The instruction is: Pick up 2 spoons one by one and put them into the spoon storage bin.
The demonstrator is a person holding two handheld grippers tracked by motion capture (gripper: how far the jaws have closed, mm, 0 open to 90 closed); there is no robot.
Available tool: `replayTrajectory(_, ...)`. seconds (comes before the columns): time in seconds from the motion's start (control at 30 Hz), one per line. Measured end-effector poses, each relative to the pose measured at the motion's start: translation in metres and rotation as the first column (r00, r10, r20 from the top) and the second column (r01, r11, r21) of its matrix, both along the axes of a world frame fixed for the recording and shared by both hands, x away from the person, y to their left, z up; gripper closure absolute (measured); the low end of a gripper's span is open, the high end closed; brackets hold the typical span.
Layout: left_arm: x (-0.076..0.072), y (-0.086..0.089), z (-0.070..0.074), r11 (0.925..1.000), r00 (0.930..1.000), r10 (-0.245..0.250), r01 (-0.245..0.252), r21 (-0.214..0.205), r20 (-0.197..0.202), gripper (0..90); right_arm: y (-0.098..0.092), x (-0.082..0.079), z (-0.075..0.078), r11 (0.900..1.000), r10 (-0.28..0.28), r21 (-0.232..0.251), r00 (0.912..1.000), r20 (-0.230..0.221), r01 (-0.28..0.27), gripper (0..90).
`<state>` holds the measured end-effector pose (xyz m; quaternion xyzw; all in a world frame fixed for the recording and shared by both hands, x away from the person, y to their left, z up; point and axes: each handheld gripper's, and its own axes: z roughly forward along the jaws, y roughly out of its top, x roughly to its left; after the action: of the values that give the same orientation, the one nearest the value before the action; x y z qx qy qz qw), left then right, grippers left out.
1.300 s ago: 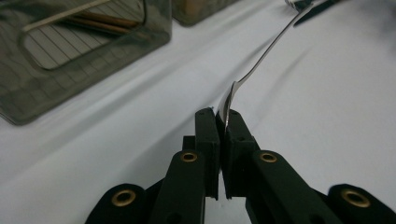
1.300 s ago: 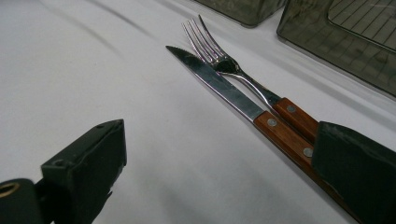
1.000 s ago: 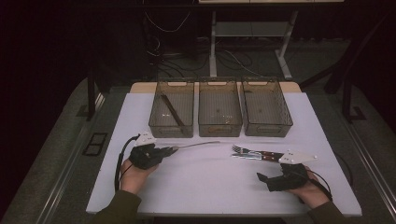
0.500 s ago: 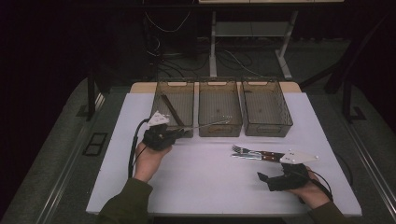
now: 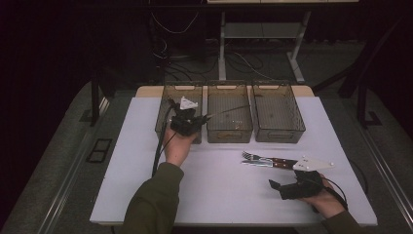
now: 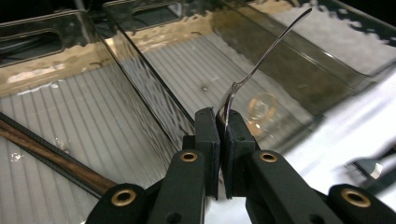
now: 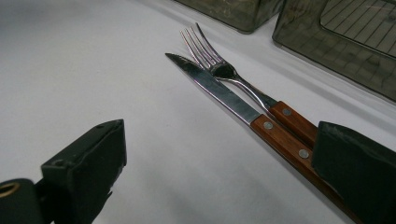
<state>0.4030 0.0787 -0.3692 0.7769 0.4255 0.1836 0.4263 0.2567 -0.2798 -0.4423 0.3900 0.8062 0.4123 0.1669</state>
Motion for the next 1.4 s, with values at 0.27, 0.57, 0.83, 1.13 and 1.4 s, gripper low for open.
replayTrajectory(0.27,0.021,-0.014,-0.008,0.9970,0.9981,0.062,-0.062,0.046,0.000,85.8,-0.001,0.000,0.000,1.0000,0.002,0.005,1.0000,0.003,-0.002,3.5)
replayTrajectory(0.57,0.034,-0.029,-0.013,0.9909,0.9957,0.093,-0.092,0.098,-0.006,85.7,-0.003,0.000,0.000,1.0000,0.000,0.008,1.0000,0.003,0.000,3.6)
replayTrajectory(0.83,0.031,-0.034,-0.011,0.9953,0.9978,0.066,-0.066,0.070,0.004,67.8,-0.003,0.000,0.001,1.0000,0.001,0.009,1.0000,0.008,-0.001,3.6)
replayTrajectory(1.13,0.025,-0.028,-0.003,0.9999,1.0000,-0.001,0.001,0.016,-0.003,58.8,-0.002,0.000,0.001,0.9999,0.000,0.010,1.0000,0.006,0.000,3.5)
replayTrajectory(1.4,0.011,-0.019,0.009,0.9932,0.9936,-0.113,0.113,-0.026,0.008,48.6,-0.001,0.000,0.000,1.0000,0.001,0.006,1.0000,0.006,-0.001,3.6)
